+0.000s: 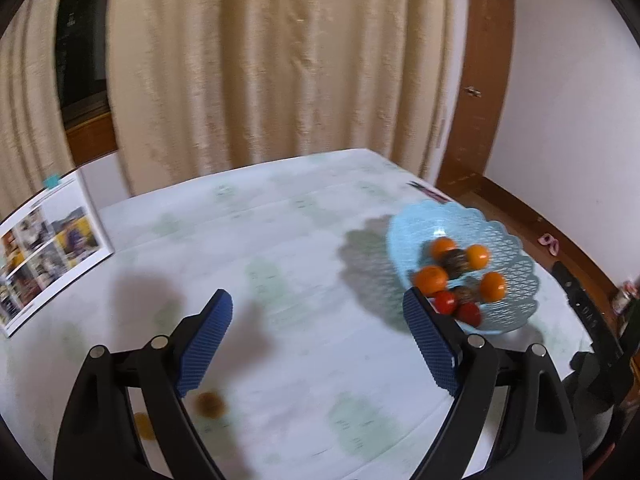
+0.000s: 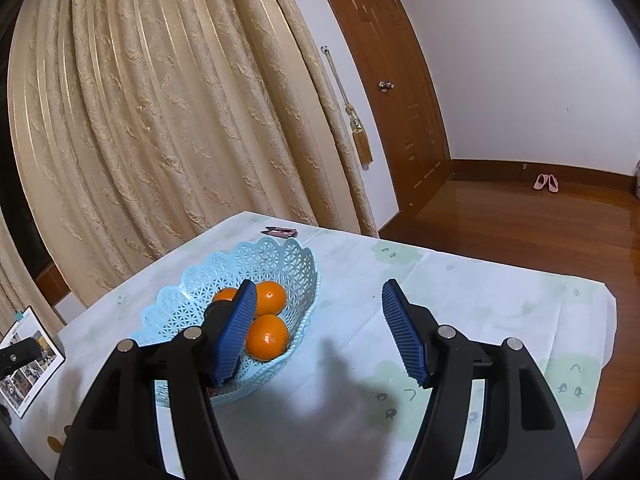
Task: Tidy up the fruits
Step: 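Move the left tool to a small tan round fruit and grasp it, then grasp the other small tan round fruit with the right tool, then carry the tan fruit into the blue basket and open the right tool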
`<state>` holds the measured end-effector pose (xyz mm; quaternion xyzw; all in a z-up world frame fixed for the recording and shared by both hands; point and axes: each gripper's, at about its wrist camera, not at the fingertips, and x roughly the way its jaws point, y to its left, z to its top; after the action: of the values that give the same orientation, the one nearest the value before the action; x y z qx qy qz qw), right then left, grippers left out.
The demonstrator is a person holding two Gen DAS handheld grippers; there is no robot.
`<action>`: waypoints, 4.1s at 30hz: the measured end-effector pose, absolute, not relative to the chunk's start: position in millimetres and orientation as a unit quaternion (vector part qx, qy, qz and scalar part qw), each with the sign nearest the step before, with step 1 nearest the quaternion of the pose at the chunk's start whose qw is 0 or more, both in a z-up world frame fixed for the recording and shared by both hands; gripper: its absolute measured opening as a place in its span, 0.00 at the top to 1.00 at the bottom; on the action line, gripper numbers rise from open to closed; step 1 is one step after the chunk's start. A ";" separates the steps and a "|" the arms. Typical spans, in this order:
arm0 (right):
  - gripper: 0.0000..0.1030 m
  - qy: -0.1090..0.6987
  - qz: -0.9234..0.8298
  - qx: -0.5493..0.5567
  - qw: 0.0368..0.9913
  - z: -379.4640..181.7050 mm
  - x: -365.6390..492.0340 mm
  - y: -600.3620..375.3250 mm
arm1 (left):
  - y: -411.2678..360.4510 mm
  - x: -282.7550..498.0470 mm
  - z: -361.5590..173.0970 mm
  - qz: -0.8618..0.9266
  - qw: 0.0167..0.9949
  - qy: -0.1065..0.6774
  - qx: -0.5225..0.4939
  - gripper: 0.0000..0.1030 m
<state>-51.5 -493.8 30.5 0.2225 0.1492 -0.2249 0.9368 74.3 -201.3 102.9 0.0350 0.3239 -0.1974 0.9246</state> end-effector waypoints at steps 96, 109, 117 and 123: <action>0.73 0.377 0.165 0.037 0.911 22.0 57.9 -201.7 | -23.4 38.1 58.2 -0.029 0.929 0.368 -0.030 0.72; 0.73 0.313 0.107 0.099 0.938 65.3 31.3 -279.2 | -35.3 35.5 58.0 -0.035 0.930 0.365 -0.013 0.72; 0.73 0.290 0.051 0.133 0.946 73.2 18.7 -336.3 | -44.5 33.9 60.1 -0.040 0.931 0.363 -0.002 0.72; 0.73 0.280 0.011 0.153 0.948 70.8 10.3 -375.4 | -55.3 32.9 61.4 -0.047 0.931 0.363 0.008 0.72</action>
<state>10.3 -375.4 70.8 0.1532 0.2797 0.0107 0.9477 32.9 -55.3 61.4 0.0078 0.3627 -0.0466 0.9307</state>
